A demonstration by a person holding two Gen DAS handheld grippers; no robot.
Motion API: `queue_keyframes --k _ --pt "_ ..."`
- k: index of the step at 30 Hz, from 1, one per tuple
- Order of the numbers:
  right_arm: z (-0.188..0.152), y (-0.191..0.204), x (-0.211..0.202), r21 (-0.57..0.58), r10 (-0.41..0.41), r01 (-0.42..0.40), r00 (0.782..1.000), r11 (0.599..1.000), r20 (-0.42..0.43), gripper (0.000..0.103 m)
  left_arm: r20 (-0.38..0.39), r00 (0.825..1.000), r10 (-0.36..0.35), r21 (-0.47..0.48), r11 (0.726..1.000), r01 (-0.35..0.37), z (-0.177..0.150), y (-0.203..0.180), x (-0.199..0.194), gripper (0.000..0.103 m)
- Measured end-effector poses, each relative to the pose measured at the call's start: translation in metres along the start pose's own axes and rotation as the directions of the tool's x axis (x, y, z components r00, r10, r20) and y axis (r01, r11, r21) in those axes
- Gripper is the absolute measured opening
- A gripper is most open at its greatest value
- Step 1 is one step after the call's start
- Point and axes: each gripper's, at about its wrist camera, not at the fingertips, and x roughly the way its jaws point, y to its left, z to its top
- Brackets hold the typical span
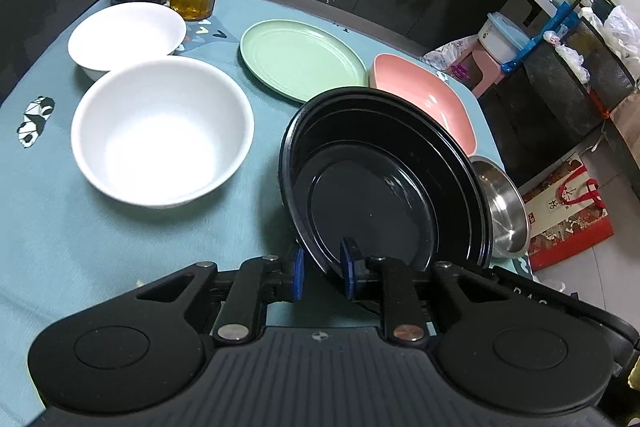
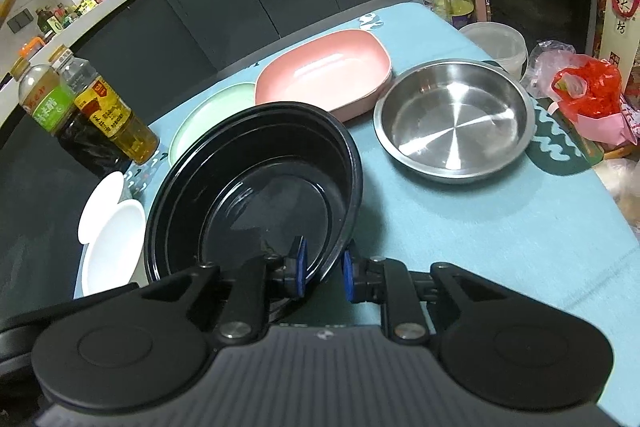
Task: Organize plates and bowls
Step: 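Close both grippers on the black bowl's rim, then drag the black bowl toward the table edge and open both grippers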
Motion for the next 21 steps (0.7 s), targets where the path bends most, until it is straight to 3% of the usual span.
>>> queue_keyframes --k 21 --pt "-0.045 0.024 -0.055 -0.063 -0.001 0.002 1.000 0.998 0.026 0.021 0.055 0.998 0.002 0.032 0.999 -0.003 -0.043 0.017 -0.067 0.018"
